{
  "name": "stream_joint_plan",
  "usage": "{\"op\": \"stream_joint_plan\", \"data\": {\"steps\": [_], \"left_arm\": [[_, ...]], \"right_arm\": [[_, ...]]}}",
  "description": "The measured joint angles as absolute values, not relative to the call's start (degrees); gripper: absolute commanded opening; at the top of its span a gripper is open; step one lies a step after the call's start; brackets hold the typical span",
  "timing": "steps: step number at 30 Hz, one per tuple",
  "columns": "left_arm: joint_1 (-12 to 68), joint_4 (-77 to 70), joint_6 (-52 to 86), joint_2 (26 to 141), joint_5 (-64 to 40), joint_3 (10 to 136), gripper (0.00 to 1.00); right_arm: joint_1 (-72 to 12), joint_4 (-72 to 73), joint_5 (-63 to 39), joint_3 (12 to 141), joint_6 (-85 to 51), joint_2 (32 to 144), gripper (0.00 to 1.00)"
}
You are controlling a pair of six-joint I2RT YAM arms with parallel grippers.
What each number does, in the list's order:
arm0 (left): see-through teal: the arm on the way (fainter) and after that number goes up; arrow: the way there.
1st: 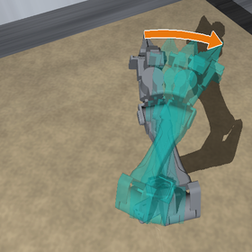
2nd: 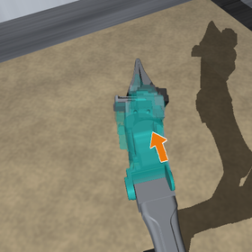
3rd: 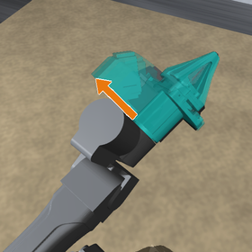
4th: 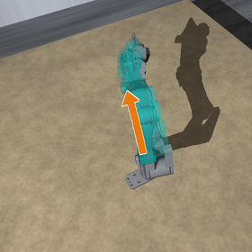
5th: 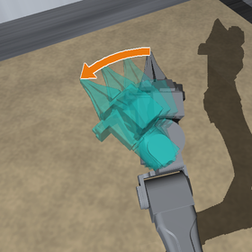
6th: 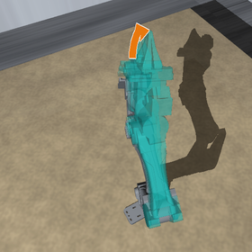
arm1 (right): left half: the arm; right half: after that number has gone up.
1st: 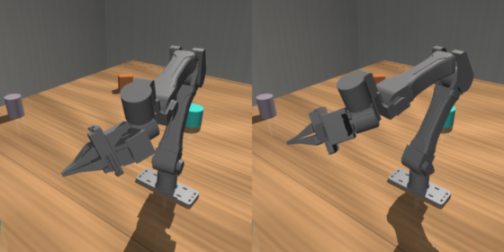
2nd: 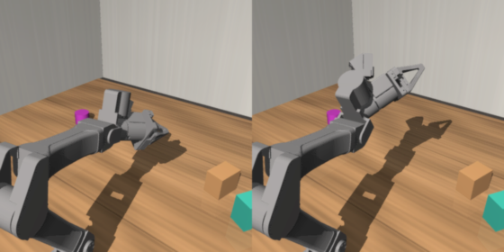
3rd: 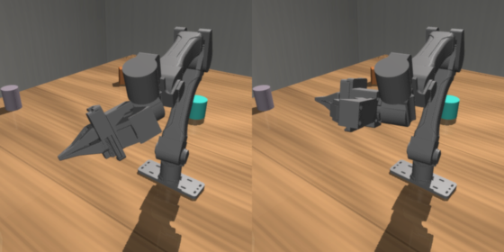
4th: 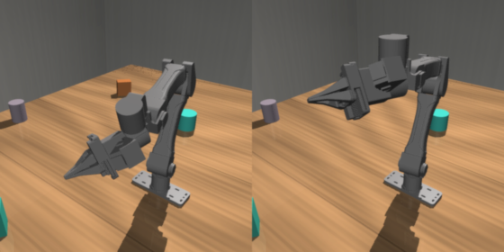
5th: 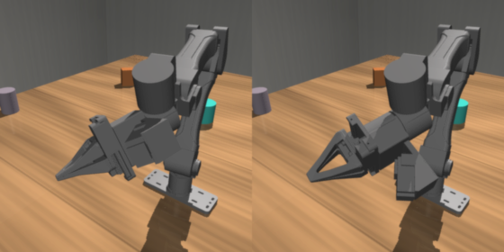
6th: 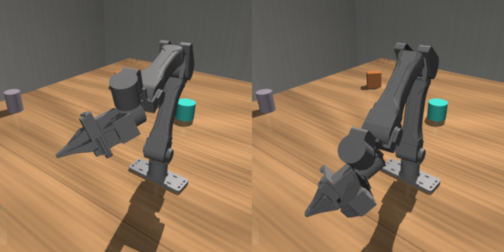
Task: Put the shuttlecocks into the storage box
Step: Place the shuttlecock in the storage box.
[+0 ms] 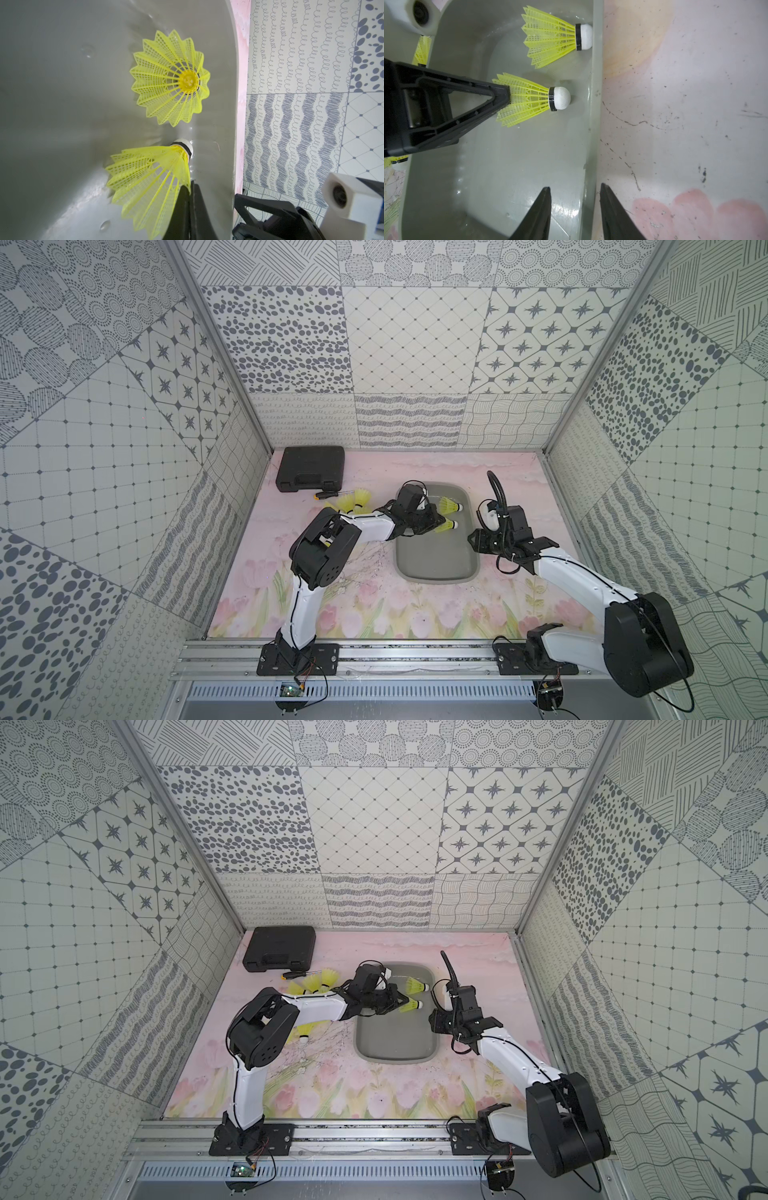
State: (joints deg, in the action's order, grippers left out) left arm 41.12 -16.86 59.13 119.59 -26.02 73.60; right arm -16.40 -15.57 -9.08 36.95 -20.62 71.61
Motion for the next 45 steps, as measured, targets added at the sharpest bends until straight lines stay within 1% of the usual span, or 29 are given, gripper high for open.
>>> {"op": "stream_joint_plan", "data": {"steps": [25, 30, 39, 45], "left_arm": [[41.25, -19.99, 61.98, 125.34, -26.48, 78.72, 0.00], [41.25, -19.97, 61.95, 125.36, -26.46, 79.18, 0.07], [41.23, -19.70, 61.71, 125.71, -26.46, 80.12, 0.23], [41.19, -18.74, 61.32, 125.71, -26.44, 80.23, 0.27]], "right_arm": [[-16.36, -15.49, -10.90, 36.95, -20.62, 71.64, 0.41], [-16.36, -15.49, -10.90, 36.95, -20.60, 71.64, 0.41], [-16.36, -15.53, -11.07, 36.95, -20.60, 71.64, 0.41], [-16.36, -15.55, -11.07, 36.95, -20.60, 71.64, 0.41]]}}
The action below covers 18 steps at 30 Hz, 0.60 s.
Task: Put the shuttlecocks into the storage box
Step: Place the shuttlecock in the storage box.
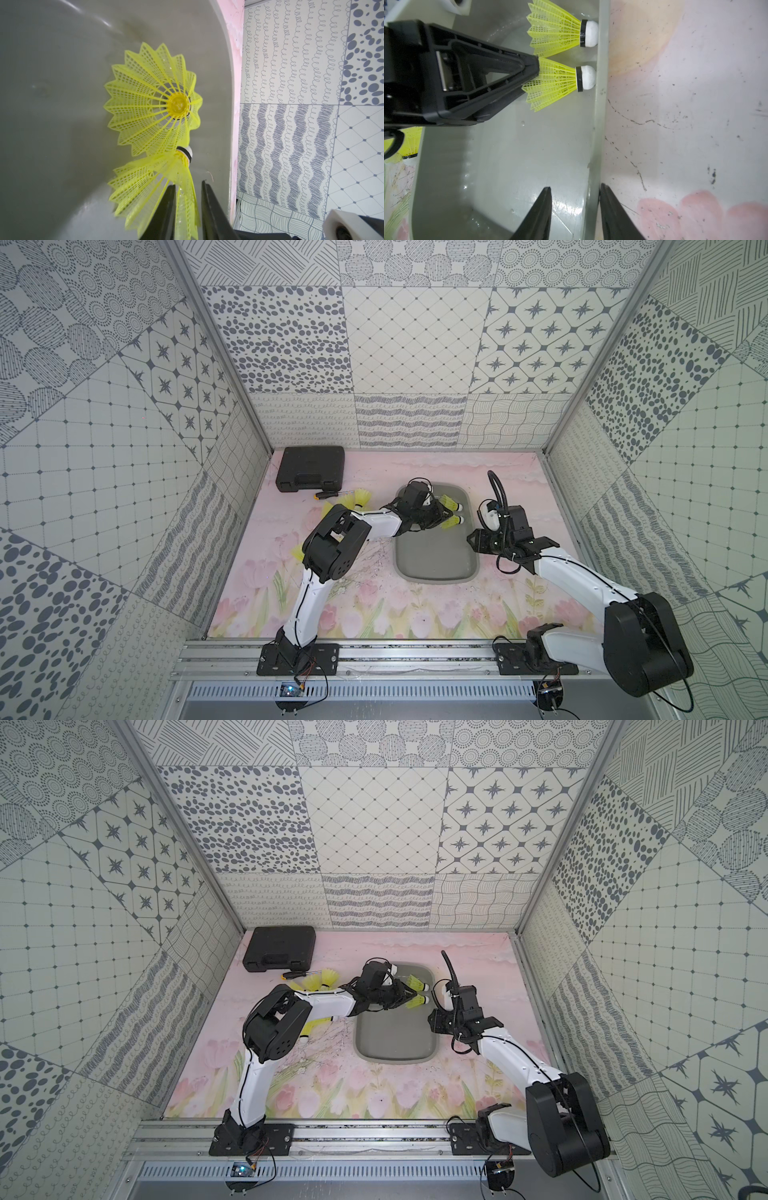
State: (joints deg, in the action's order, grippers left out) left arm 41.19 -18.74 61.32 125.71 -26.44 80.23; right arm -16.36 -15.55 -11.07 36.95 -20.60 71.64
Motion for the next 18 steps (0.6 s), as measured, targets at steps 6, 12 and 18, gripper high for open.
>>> {"op": "stream_joint_plan", "data": {"steps": [6, 12, 18], "left_arm": [[41.17, -17.32, 60.93, 125.71, -26.22, 80.23, 0.36], [41.10, -16.91, 60.86, 125.64, -26.20, 80.23, 0.33], [40.91, -16.75, 60.80, 125.64, -26.46, 80.84, 0.27]], "right_arm": [[-16.36, -15.59, -10.92, 36.95, -20.62, 71.64, 0.42], [-16.36, -15.64, -10.41, 36.95, -20.62, 71.61, 0.42], [-16.36, -15.64, -10.15, 36.95, -20.62, 71.61, 0.42]]}}
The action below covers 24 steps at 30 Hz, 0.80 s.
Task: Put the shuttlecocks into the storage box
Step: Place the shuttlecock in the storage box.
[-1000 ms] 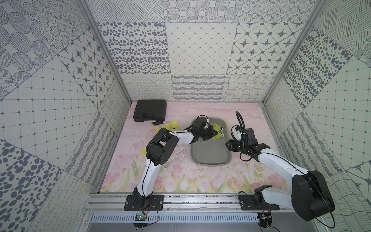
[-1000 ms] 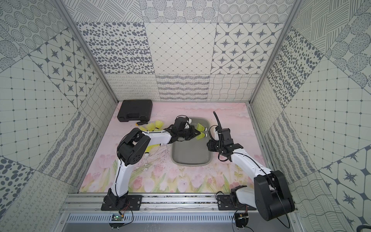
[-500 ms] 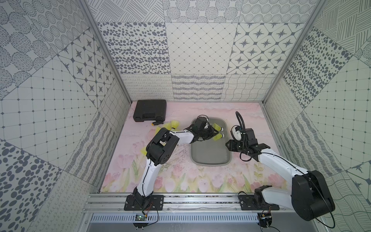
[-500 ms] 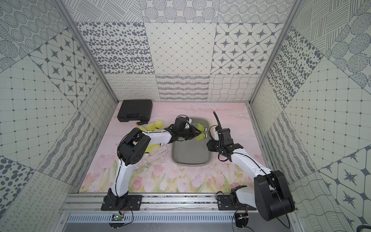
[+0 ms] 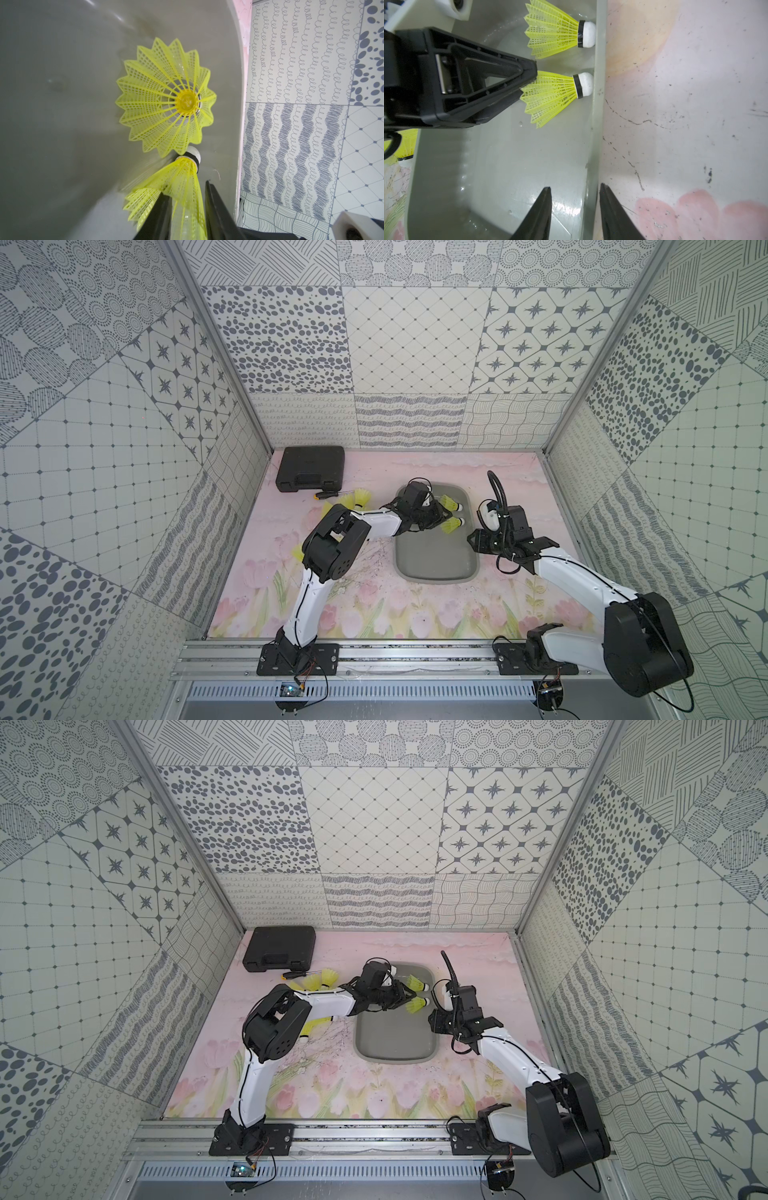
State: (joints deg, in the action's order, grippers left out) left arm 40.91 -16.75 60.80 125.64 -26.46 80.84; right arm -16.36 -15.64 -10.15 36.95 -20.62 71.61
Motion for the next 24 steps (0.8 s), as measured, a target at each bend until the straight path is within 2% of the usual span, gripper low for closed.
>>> {"op": "stream_joint_plan", "data": {"steps": [17, 24], "left_arm": [[40.71, -15.90, 60.20, 126.32, -27.20, 83.05, 0.27], [40.53, -15.38, 59.81, 125.84, -27.05, 81.78, 0.36]], "right_arm": [[-16.36, -15.68, -10.00, 36.95, -20.62, 71.59, 0.42], [-16.36, -15.68, -9.98, 36.95, -20.62, 71.59, 0.41]]}}
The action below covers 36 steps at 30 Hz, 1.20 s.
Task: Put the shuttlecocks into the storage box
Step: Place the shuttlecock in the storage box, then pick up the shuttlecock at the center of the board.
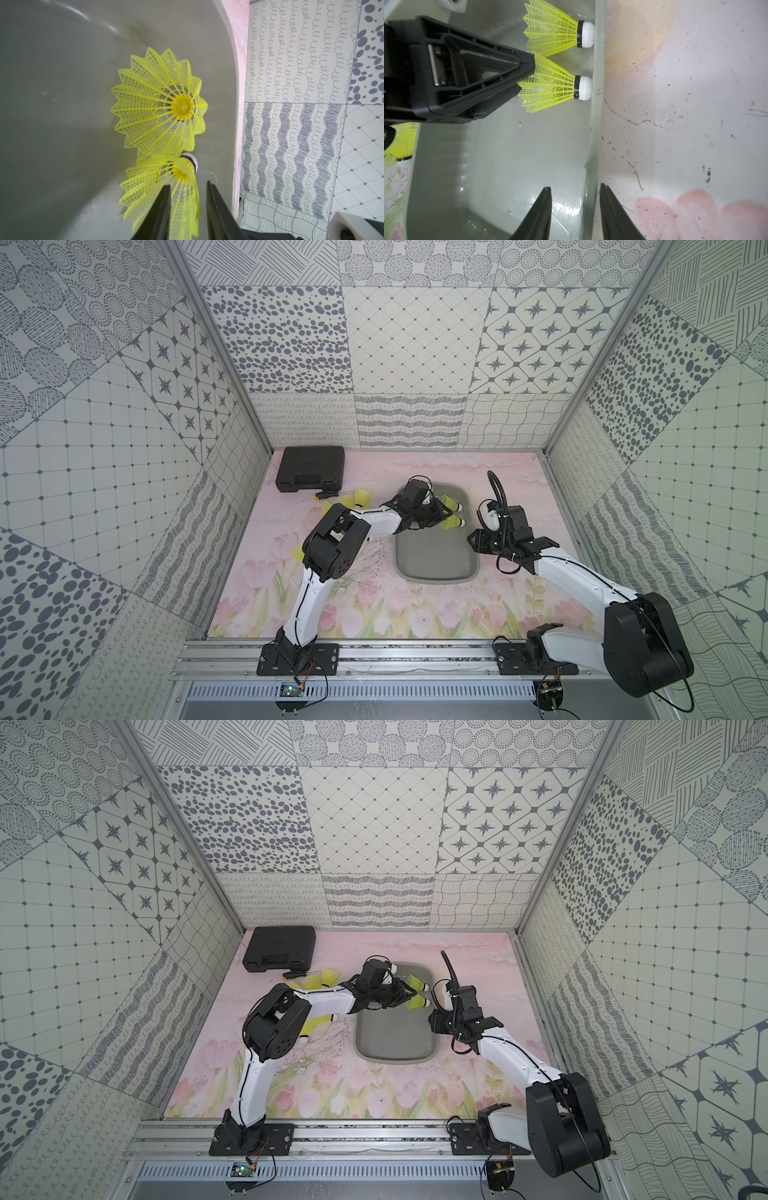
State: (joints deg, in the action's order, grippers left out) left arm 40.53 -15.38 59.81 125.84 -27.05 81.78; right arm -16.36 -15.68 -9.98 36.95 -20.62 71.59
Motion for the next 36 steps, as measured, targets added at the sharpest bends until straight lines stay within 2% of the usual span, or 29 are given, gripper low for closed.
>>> {"op": "stream_joint_plan", "data": {"steps": [5, 14, 29, 36], "left_arm": [[40.42, -14.81, 59.51, 124.51, -26.65, 80.95, 0.42], [39.44, -13.34, 57.32, 118.02, -24.77, 76.64, 0.47], [31.05, 0.32, 46.54, 90.08, -13.15, 60.64, 0.55], [26.46, 9.87, 40.60, 78.85, -6.28, 56.38, 0.59]], "right_arm": [[-16.36, -15.73, -9.69, 36.95, -20.62, 71.53, 0.43], [-16.36, -16.21, -7.55, 36.95, -20.56, 67.48, 0.54], [-16.36, -16.97, -4.32, 35.42, -18.83, 54.41, 0.58], [-16.36, -17.54, -3.77, 35.42, -18.74, 52.66, 0.59]]}}
